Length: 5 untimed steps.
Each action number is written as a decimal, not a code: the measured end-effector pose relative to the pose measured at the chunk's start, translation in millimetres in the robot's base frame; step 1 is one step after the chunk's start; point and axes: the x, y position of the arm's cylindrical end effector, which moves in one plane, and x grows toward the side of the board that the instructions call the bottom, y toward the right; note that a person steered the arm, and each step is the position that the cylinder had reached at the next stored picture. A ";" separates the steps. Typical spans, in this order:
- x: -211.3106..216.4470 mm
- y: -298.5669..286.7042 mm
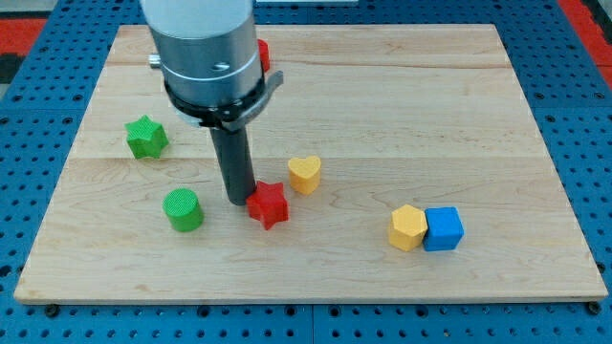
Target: Push the red star to the right side of the yellow hexagon
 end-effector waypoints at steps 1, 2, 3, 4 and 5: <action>10.1 21.2; 10.1 70.4; 15.9 103.7; 17.9 82.8; 17.9 29.5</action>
